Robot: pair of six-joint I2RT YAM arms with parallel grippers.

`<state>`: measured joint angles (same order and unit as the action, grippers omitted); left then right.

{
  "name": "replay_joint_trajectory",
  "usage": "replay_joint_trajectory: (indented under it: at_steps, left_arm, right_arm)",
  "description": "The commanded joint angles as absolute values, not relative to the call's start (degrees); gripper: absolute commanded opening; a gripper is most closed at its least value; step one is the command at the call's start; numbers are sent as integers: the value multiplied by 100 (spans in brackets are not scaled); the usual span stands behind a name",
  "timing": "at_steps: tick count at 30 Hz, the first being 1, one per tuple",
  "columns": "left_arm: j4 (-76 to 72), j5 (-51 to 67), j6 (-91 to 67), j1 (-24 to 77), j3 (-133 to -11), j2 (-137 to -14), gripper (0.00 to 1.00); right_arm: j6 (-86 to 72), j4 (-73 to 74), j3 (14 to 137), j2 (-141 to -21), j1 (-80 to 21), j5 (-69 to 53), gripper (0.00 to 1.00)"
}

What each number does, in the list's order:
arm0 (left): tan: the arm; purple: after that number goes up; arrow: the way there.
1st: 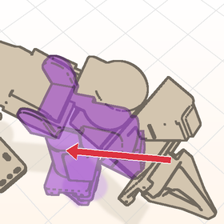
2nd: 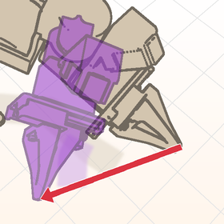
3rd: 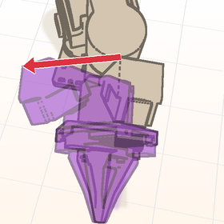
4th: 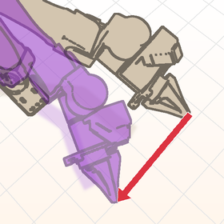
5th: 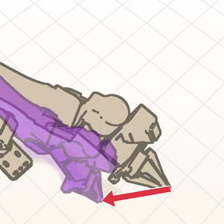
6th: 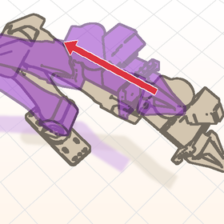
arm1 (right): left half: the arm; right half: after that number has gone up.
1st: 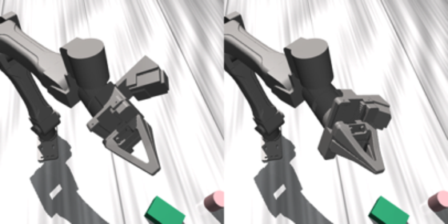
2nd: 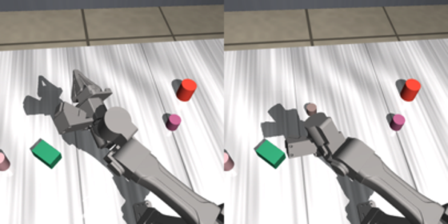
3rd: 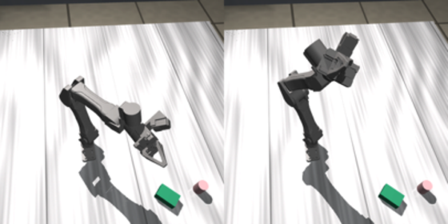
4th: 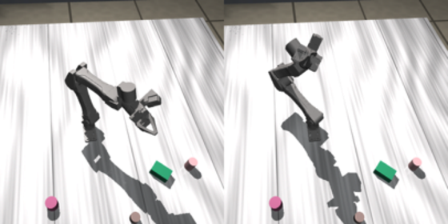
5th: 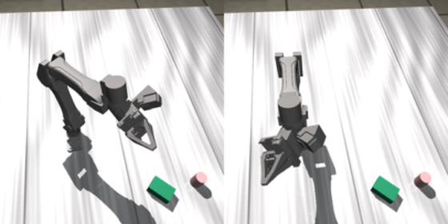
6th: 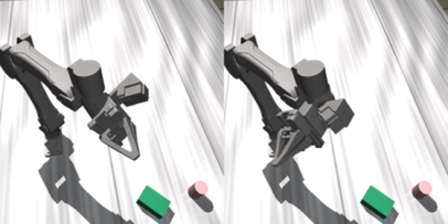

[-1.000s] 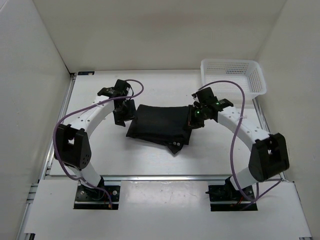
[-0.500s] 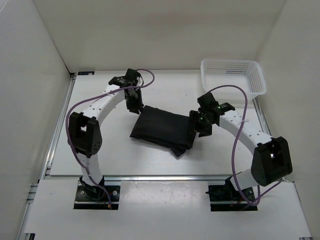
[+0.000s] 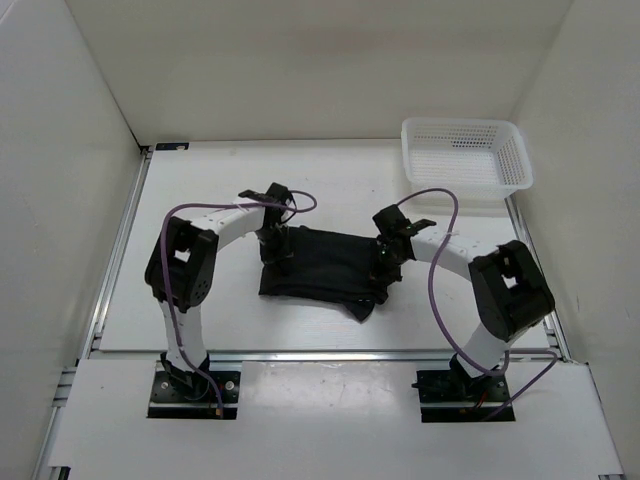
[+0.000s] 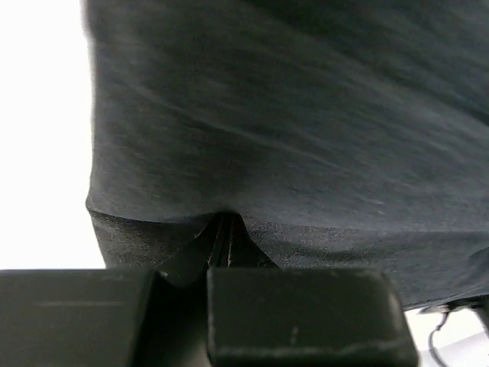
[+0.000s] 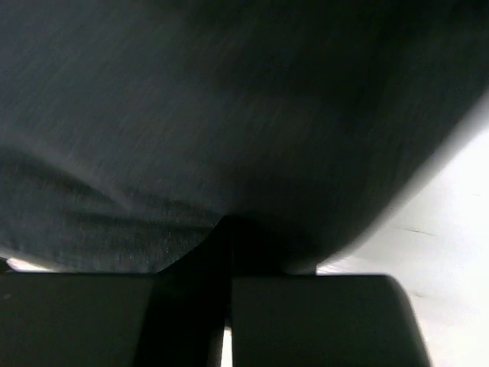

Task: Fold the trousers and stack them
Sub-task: Fold the trousers

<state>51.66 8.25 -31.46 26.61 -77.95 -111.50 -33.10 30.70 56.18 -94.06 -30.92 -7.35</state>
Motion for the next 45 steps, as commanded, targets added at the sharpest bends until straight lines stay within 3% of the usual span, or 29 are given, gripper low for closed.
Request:
replay_joint_trajectory:
  at_steps: [1, 4, 11, 16, 22, 29, 30, 32, 33, 34, 36, 37, 40, 41, 45]
  left_arm:
    - [5133, 668, -3349, 2821, -7366, -10329, 10]
    - [5255, 668, -3401, 2892, -7216, -9925, 10]
    - [5880, 158, -3340, 2944, -8427, -9352, 10]
    - [5941, -26, -3278, 2944, -9367, -10343, 10]
    - [5661, -26, -3340, 2813, -9545, -11495, 10]
    - [5624, 159, -3130, 2760, -9684, -11866, 10]
    - [5712, 89, -3129, 2760, -9781, -11630, 10]
    - [6072, -218, -2998, 2760, -10027, -11313, 12]
    - [6212, -350, -2997, 2708, -10289, -11138, 19]
    - [6344, -456, -2927, 2707, -10431, -10788, 23]
    - [6617, -685, -2856, 2646, -10739, -10426, 35]
    - [6618, -686, -2856, 2646, -10792, -10041, 52]
    - [6680, -809, -2856, 2593, -10793, -9224, 83]
    - [6680, -896, -2856, 2593, -10715, -9028, 98]
    - [6732, -1588, -3014, 2540, -10215, -8158, 100]
  right_arm:
    - [-3340, 2839, 5396, -9737, -3103, -686, 1]
    - [-3226, 3171, 5624, -9503, -3103, -581, 1]
    - [-3094, 4034, 6809, -8692, -3112, 587, 1]
    - [-2787, 3894, 7242, -9551, -2725, 589, 1]
    - [-2654, 3586, 7585, -10773, -2619, 316, 1]
    - [-2593, 3752, 7752, -10443, -2505, 509, 2]
    - [-2593, 3831, 7822, -10067, -2505, 736, 7]
    - [-2453, 4121, 8006, -9644, -2443, 983, 37]
    - [-2452, 4200, 8068, -9233, -2443, 1097, 50]
    - [-2391, 4366, 8181, -9037, -2443, 1325, 74]
    - [-2391, 4569, 8296, -8546, -2443, 1572, 89]
    - [-2391, 4744, 8297, -8386, -2443, 1678, 97]
    - [-2443, 4939, 8219, -7719, -2391, 2100, 99]
    - [-2443, 5035, 8166, -7404, -2391, 2161, 99]
    - [-2496, 5335, 7849, -6716, -2277, 2671, 99]
